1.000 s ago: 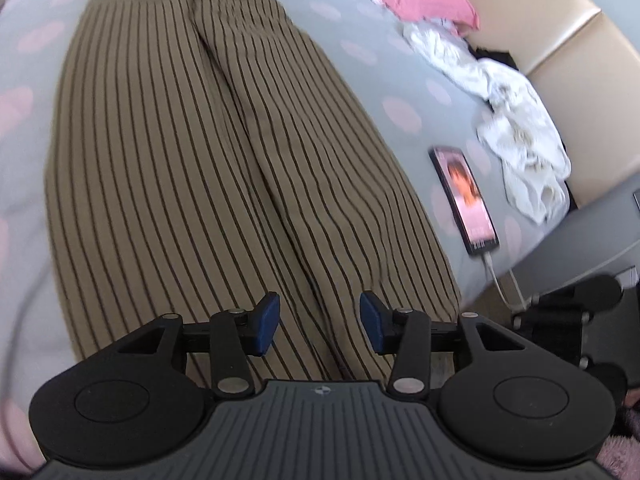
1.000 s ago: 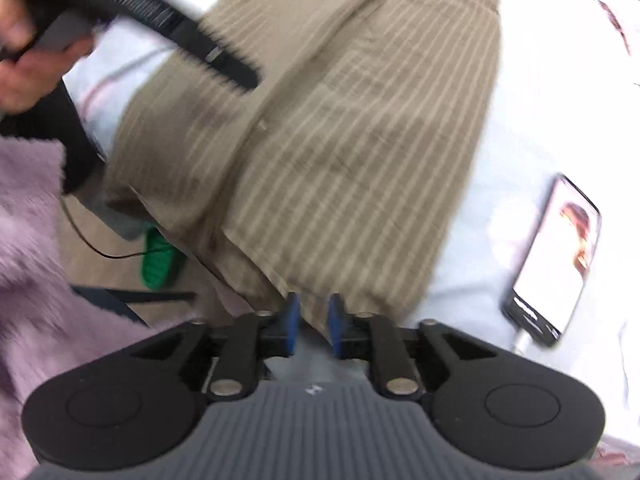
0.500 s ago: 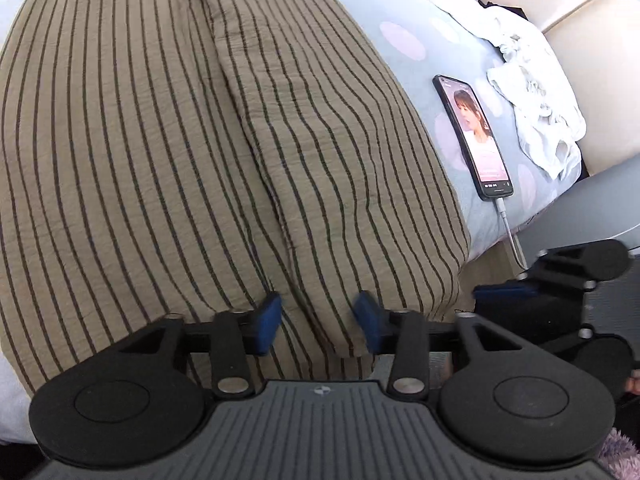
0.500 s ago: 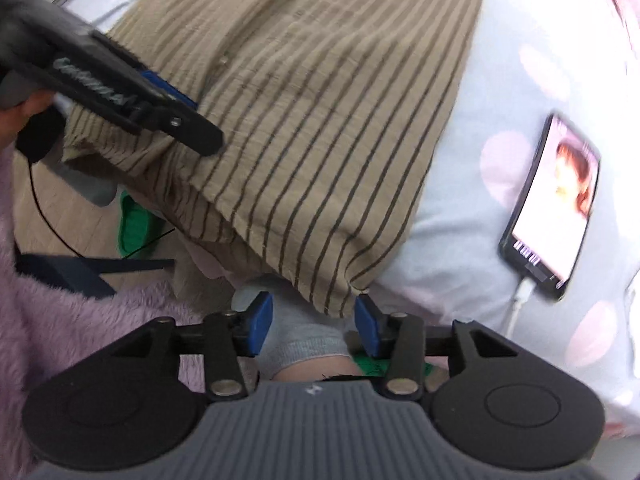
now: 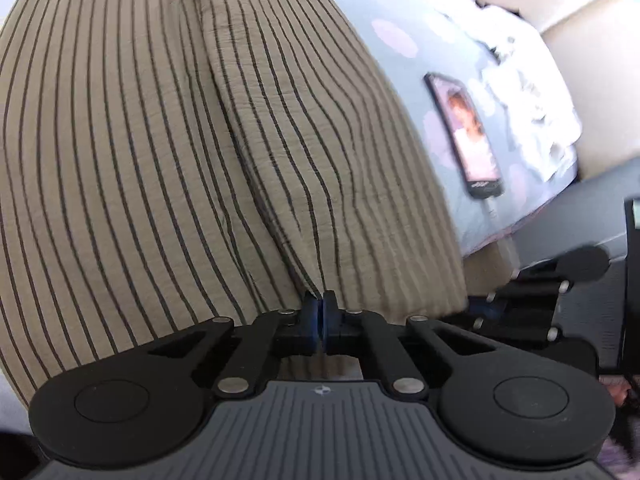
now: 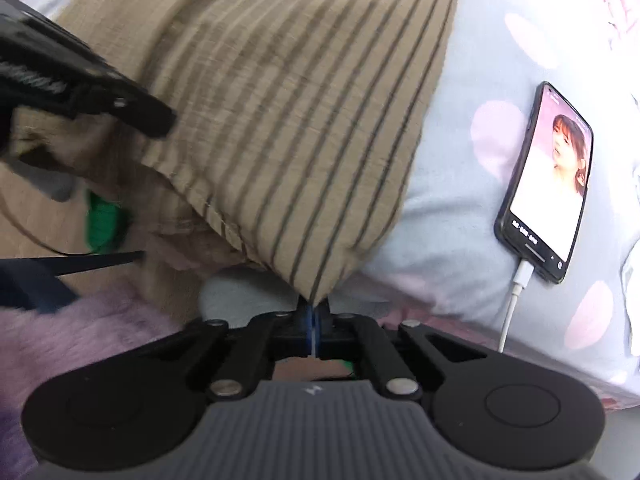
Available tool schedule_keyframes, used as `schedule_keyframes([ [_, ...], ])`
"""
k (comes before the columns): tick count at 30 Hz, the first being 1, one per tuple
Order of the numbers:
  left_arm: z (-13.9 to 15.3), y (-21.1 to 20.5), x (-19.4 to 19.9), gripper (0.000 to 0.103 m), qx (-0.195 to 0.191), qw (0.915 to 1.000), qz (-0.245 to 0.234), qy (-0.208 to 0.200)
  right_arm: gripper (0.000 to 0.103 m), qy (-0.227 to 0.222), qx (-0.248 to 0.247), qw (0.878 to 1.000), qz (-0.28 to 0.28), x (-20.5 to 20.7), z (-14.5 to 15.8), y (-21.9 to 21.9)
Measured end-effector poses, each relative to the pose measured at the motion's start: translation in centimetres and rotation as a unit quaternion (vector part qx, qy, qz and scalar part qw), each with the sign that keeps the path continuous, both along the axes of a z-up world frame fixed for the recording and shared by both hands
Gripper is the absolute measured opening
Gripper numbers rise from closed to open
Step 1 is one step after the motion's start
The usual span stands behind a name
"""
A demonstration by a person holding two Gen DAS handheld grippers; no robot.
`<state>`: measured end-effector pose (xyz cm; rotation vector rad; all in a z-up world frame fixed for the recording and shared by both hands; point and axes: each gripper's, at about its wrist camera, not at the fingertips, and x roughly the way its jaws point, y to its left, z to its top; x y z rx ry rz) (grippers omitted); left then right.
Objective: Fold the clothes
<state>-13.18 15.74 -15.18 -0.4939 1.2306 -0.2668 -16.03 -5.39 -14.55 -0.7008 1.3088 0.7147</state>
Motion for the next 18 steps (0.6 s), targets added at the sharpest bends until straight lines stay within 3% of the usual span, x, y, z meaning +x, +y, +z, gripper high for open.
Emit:
schedule_keyframes([
  [2, 0.8, 0.7, -0.6, 0.0, -0.013, 0.9999, 0.0, -0.006, 0.001, -0.006, -0.009, 1.0, 0.022, -1.0, 1.4, -0.2],
  [6, 0.2, 1.4, -1.2, 0.0, 0.002, 0.9997, 0.001, 0.025, 0.001, 0.016, 0.0, 0.999, 0.041, -2.2, 2.6, -0.4],
  [13, -1.7, 1.2, -1.1, 0.0, 0.016, 0.9985, -0.001, 0.052, 0.002, 0.011, -0.031, 0.998, 0.044, -2.8, 0.3, 1.2],
  [18, -2.5, 1.1, -1.1, 0.0, 0.035, 0.9966, -0.01, 0.074, 0.014, 0.003, -0.045, 0.998, 0.048, -2.5, 0.5, 1.3],
])
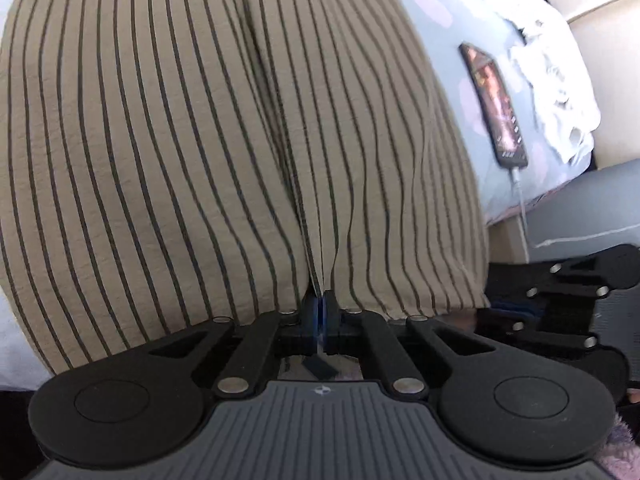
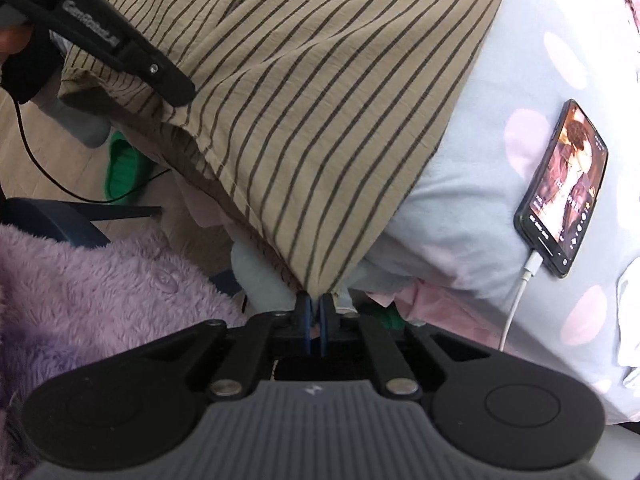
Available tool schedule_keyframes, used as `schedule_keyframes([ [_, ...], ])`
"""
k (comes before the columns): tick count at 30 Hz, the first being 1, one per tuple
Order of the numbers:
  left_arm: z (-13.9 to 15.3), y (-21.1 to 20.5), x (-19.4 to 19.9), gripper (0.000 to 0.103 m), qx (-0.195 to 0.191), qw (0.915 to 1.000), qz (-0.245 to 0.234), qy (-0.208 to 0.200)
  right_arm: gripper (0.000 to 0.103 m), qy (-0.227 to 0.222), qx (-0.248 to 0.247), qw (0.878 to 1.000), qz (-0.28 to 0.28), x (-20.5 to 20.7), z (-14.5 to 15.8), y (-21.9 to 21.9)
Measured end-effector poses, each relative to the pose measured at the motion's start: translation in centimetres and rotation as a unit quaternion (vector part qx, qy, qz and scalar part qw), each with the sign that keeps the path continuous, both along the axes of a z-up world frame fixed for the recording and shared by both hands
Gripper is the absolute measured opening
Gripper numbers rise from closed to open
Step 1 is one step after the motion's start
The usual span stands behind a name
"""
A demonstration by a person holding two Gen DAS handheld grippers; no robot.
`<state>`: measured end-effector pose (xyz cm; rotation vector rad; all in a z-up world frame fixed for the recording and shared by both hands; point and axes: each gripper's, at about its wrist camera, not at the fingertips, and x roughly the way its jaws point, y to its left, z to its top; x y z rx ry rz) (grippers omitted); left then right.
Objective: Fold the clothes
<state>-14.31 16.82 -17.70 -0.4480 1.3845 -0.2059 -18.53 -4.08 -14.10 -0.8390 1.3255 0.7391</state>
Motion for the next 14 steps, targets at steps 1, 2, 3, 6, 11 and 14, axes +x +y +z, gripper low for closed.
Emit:
schedule_keyframes([
  [1, 0.0, -0.1, 0.0, 0.0, 0.003, 1.0, -0.004, 0.001, 0.016, -0.005, 0.001, 1.0, -0.002, 0.0, 0.3, -0.1],
  [2, 0.2, -0.2, -0.1, 0.0, 0.008, 0.9999, -0.009, 0.003, 0.017, -0.009, 0.003, 1.0, -0.004, 0.0, 0.7, -0.1],
  [3, 0.3, -0.3, -0.2, 0.001, 0.013, 0.9998, -0.013, 0.004, 0.02, -0.012, 0.006, 1.0, -0.008, 0.4, 0.9, -0.5],
  [6, 1.9, -0.1, -0.8, 0.006, 0.024, 0.9994, -0.021, -0.016, 0.026, -0.028, 0.02, 0.999, -0.019, 0.8, 2.4, -0.9],
  [11, 4.8, 1.9, -2.0, 0.016, 0.031, 0.9973, 0.009, -0.066, 0.033, -0.044, 0.057, 0.997, -0.028, 1.5, 5.1, -0.6],
  [14, 5.9, 3.6, -2.5, 0.016, 0.045, 0.9953, 0.038, -0.077, 0.034, -0.046, 0.072, 0.995, -0.042, 2.3, 5.5, 0.0],
])
